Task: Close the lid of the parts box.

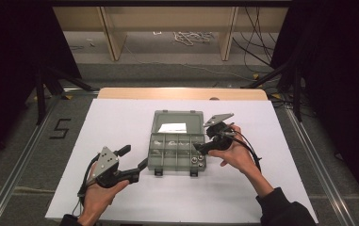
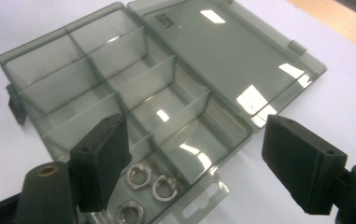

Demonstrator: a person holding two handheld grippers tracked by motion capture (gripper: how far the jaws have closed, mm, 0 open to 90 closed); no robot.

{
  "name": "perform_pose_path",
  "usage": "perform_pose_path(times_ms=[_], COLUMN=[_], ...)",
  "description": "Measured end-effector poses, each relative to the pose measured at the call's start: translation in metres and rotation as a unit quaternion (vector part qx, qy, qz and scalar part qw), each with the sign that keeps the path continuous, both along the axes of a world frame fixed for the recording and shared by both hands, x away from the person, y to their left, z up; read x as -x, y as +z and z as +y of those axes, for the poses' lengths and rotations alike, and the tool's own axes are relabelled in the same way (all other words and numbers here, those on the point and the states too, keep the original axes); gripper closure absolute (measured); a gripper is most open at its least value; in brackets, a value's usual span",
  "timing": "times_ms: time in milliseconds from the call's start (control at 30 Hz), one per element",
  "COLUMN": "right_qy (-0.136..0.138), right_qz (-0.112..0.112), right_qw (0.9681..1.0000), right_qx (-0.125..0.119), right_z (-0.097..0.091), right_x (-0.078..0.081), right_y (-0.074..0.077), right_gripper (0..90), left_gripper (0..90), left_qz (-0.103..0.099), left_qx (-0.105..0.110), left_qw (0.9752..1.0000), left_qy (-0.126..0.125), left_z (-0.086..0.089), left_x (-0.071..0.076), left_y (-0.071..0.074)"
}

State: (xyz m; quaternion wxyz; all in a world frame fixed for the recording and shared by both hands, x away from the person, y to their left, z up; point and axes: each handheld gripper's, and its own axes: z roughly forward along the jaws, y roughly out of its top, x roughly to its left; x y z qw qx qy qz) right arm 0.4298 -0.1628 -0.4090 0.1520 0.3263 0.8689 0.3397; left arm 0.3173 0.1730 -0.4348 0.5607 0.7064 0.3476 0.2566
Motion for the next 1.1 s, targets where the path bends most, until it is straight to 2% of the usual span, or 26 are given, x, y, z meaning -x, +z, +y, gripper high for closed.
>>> perform_pose_path(times_ms=[100, 133, 167, 200, 233, 300, 367, 400, 433, 467, 500, 533, 567, 600, 633, 667, 700, 733, 800, 833, 867, 900, 967, 1000, 1033, 1100], right_qy=[-0.015, -0.022, -0.023, -0.021, -0.029, -0.028, -0.033, -0.032, -0.037, -0.033, -0.032, -0.032, -0.037, -0.038, -0.032, -0.042, -0.044, -0.045, -0.052, -0.069, -0.070, -0.076, -0.075, -0.078, -0.081, -0.087], right_qz=[0.008, -0.005, 0.003, 0.000, -0.003, 0.004, -0.007, 0.000, -0.002, -0.004, 0.000, -0.005, -0.002, -0.008, 0.000, 0.002, 0.008, 0.001, 0.004, 0.019, 0.028, 0.033, 0.044, 0.041, 0.048, 0.054], right_qw=[0.9998, 0.9997, 0.9997, 0.9997, 0.9993, 0.9993, 0.9988, 0.9988, 0.9984, 0.9986, 0.9983, 0.9978, 0.9970, 0.9964, 0.9969, 0.9967, 0.9961, 0.9955, 0.9951, 0.9928, 0.9932, 0.9924, 0.9921, 0.9922, 0.9907, 0.9893], right_qx=[-0.007, -0.010, -0.010, -0.011, -0.023, -0.025, -0.035, -0.036, -0.042, -0.042, -0.049, -0.058, -0.068, -0.076, -0.071, -0.069, -0.076, -0.084, -0.085, -0.097, -0.088, -0.091, -0.090, -0.088, -0.098, -0.104], right_z=[-0.003, -0.003, -0.005, -0.006, -0.005, -0.008, -0.009, -0.010, -0.011, -0.012, -0.013, -0.014, -0.014, -0.014, -0.016, -0.017, -0.017, -0.017, -0.019, -0.018, -0.020, -0.021, -0.023, -0.023, -0.022, -0.021], right_x=[0.000, -0.002, -0.002, -0.004, -0.005, -0.008, -0.010, -0.011, -0.012, -0.014, -0.016, -0.018, -0.020, -0.024, -0.027, -0.030, -0.032, -0.036, -0.042, -0.043, -0.045, -0.047, -0.052, -0.055, -0.057, -0.060], right_y=[0.001, -0.001, 0.000, -0.001, -0.002, -0.001, -0.002, -0.001, -0.001, -0.001, -0.001, -0.001, -0.002, -0.004, -0.003, -0.004, -0.005, -0.008, -0.013, -0.015, -0.015, -0.015, -0.014, -0.015, -0.015, -0.016], right_gripper=[24.0, 24.0, 23.9, 23.8, 24.0, 24.0, 23.7, 23.7, 23.5, 23.5, 23.9, 24.0, 23.9, 24.0, 24.0, 24.2, 24.4, 24.4, 24.4, 24.4, 24.4, 24.4, 23.9, 23.4, 22.8, 22.5], left_gripper=[22.2, 22.2, 22.2, 22.1, 22.2, 22.1, 22.1, 22.1, 22.1, 22.1, 22.1, 22.2, 22.3, 23.6, 25.3, 26.6, 27.2, 27.3, 28.5, 30.2, 31.3, 31.5, 32.2, 32.9, 33.9, 35.6], left_qz=[-0.001, -0.001, -0.003, 0.000, -0.002, 0.002, 0.002, 0.006, 0.012, 0.010, 0.019, 0.016, 0.022, 0.027, 0.031, 0.038, 0.041, 0.045, 0.055, 0.057, 0.062, 0.065, 0.071, 0.074, 0.080, 0.086], left_qx=[-0.006, -0.010, -0.010, -0.009, -0.011, -0.012, -0.014, -0.011, -0.008, -0.013, -0.006, -0.016, -0.012, -0.013, -0.013, -0.010, -0.013, -0.014, -0.009, -0.013, -0.015, -0.014, -0.022, -0.027, -0.031, -0.041], left_qw=[1.0000, 0.9999, 0.9999, 0.9999, 0.9999, 0.9999, 0.9998, 0.9999, 0.9999, 0.9998, 0.9998, 0.9997, 0.9996, 0.9995, 0.9994, 0.9992, 0.9990, 0.9989, 0.9985, 0.9983, 0.9980, 0.9978, 0.9973, 0.9969, 0.9963, 0.9954], left_qy=[-0.004, -0.006, -0.007, -0.007, -0.011, -0.010, -0.012, -0.011, -0.008, -0.012, -0.008, -0.010, -0.007, -0.010, -0.007, -0.007, -0.007, -0.004, -0.001, -0.003, -0.002, -0.002, -0.002, -0.002, 0.002, 0.001], left_z=[-0.002, -0.002, -0.002, -0.003, -0.004, -0.004, -0.005, -0.005, -0.007, -0.007, -0.009, -0.009, -0.011, -0.011, -0.012, -0.012, -0.012, -0.012, -0.013, -0.013, -0.014, -0.015, -0.015, -0.016, -0.017, -0.017], left_x=[-0.001, -0.001, -0.002, -0.002, -0.003, -0.004, -0.007, -0.008, -0.010, -0.013, -0.014, -0.016, -0.017, -0.019, -0.020, -0.022, -0.024, -0.026, -0.029, -0.032, -0.033, -0.035, -0.038, -0.039, -0.040, -0.044], left_y=[-0.001, -0.001, -0.001, -0.002, -0.003, -0.003, -0.004, -0.005, -0.006, -0.007, -0.009, -0.010, -0.011, -0.012, -0.013, -0.014, -0.015, -0.016, -0.018, -0.019, -0.020, -0.021, -0.023, -0.024, -0.025, -0.028])
